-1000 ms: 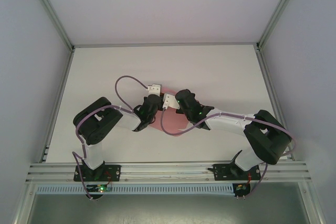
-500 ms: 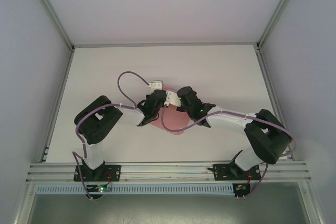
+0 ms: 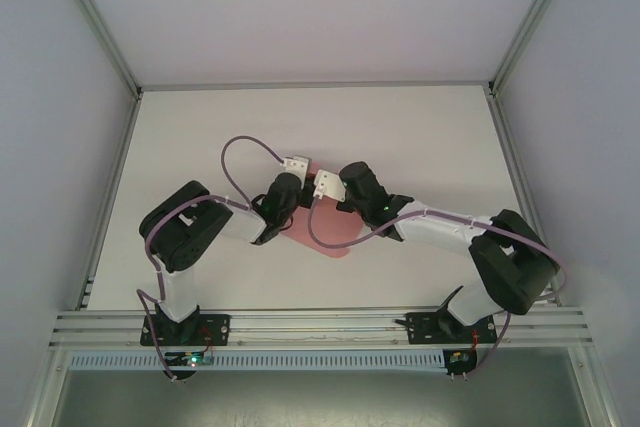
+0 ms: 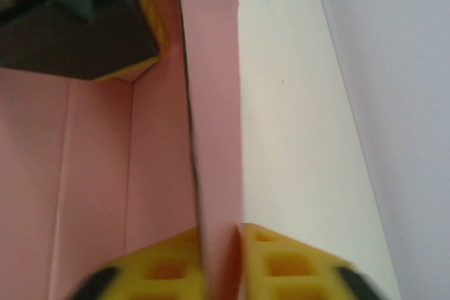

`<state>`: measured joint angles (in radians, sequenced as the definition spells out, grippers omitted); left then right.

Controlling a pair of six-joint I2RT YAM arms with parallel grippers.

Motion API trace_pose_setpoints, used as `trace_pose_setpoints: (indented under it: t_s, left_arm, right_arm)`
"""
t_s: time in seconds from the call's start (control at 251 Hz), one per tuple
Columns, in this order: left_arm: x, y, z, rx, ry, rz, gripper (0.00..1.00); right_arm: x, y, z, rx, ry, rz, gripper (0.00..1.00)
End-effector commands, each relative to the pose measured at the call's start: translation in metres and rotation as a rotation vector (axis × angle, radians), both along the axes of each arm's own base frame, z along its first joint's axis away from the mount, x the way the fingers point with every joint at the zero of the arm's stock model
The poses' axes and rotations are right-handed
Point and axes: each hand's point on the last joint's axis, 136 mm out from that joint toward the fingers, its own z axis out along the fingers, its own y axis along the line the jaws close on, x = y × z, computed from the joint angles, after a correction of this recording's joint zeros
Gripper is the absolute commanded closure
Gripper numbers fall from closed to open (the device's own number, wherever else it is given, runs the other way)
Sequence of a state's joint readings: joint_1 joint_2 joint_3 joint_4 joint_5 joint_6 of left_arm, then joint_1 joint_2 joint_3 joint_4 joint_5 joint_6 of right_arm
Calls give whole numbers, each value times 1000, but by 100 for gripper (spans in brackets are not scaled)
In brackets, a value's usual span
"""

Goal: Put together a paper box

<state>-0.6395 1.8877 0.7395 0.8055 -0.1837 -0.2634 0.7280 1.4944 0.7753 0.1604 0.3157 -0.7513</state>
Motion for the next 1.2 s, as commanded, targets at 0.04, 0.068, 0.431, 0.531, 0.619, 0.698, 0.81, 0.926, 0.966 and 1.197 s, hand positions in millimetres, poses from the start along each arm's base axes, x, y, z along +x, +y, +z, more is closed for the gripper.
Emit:
trace_pose_setpoints:
  t_s: [0.04, 0.068, 0.431, 0.531, 0.619, 0.698, 0.81, 0.926, 0.966, 1.197]
  left_arm:
    - [10, 31, -13, 40, 51, 25, 100]
    - [10, 28, -8, 18, 44, 20, 100]
    - [-7, 24, 46, -102, -8, -38, 100]
    - [-13, 24, 59, -124, -25, -55, 100]
    - [-16, 26, 66, -146, -29, -57, 100]
    - [-17, 28, 71, -149, -23, -46, 100]
    - [-20, 27, 76, -169, -29, -60, 100]
    - [-18, 27, 79, -177, -32, -51, 100]
    - [-16, 29, 78, -178, -30, -35, 100]
    - [-17, 18, 77, -234, -46, -89, 100]
  right_arm:
    - [-6, 0, 29, 102, 16, 7, 59]
    - [-11, 4, 36, 127, 15, 39, 58]
    - [-51, -22, 165, 562, -214, 110, 2]
    - [-46, -44, 182, 622, -198, 10, 2]
    - [-41, -57, 178, 601, -148, -61, 2]
    - [-41, -60, 167, 542, -92, -86, 2]
    - [-36, -59, 154, 521, -44, -98, 2]
    - [-27, -58, 145, 510, 8, -123, 2]
    - [-22, -59, 144, 508, 12, -149, 2]
    - [-8, -62, 138, 550, 63, -205, 2]
